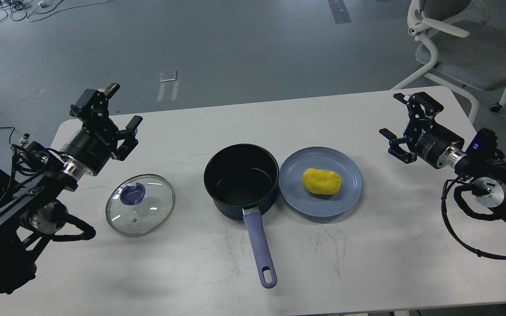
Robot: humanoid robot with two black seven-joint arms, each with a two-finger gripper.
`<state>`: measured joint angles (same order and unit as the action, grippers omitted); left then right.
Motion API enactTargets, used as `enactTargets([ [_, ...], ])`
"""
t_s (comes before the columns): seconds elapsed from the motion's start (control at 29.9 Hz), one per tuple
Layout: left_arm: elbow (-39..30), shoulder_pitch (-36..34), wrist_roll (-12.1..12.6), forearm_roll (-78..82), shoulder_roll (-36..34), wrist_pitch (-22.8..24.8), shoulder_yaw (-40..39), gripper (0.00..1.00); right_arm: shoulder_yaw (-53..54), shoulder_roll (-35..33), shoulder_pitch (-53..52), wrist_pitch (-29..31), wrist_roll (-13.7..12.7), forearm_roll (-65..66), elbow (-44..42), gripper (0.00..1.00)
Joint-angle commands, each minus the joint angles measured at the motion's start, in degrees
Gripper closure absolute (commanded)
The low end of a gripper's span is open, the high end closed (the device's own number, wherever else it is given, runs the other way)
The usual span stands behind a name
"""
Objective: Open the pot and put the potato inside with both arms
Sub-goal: 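Reach the right gripper down to the yellow potato on the plate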
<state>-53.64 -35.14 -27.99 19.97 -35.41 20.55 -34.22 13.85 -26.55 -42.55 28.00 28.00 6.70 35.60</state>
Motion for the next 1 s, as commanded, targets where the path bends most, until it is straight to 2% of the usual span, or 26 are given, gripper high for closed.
enactTargets([
  [0.0, 0.0, -0.4, 0.0, -0.1, 0.1, 0.5, -0.1, 0.02, -0.4, -5.1, -3.2, 0.0, 0.0, 7.8, 5.6, 0.00],
  [0.17, -0.1, -0.8, 0.0, -0.1, 0.1, 1.1, -0.1, 0.02, -4.5, -13.3, -15.7, 0.0, 0.0, 25.7, 15.0, 0.00],
  [0.3, -0.2, -0.8, 0.0, 0.0, 0.2, 1.1, -0.1, 0.02, -13.2, -13.6, -25.7, 0.0, 0.0, 36.1, 18.0, 0.00],
  [0.37, -0.3, -0.8, 0.0, 0.0, 0.2, 1.1, -0.1, 0.02, -20.7, -11.7, -33.4, 0.0, 0.0, 44.1, 19.4, 0.00],
  [0.5, -1.0, -0.9, 0.0, 0.0, -0.2, 1.0, -0.1, 0.02, -31.0, -5.1, -39.7, 0.0, 0.0, 58.1, 20.3, 0.00],
  [0.57, -1.8, -0.9, 0.0, 0.0, -0.4, 0.9, -0.2, 0.02, -37.3, -1.5, -41.5, -3.8, 0.0, 66.5, 20.3, 0.00],
  [0.7, -1.9, -1.0, 0.0, 0.0, -0.3, 0.9, -0.3, 0.02, -42.5, 2.7, -42.5, -6.4, 0.0, 71.6, 20.5, 0.00],
  [0.87, -1.9, -1.2, 0.0, 0.1, 0.2, 0.9, -0.3, 0.02, -45.0, 5.6, -43.7, -6.7, 0.0, 74.9, 20.8, 0.00],
  [0.97, -1.9, -1.2, 0.0, 0.1, 0.3, 0.8, -0.3, 0.02, -46.9, 7.7, -43.7, -10.7, 0.0, 77.1, 20.8, 0.00],
])
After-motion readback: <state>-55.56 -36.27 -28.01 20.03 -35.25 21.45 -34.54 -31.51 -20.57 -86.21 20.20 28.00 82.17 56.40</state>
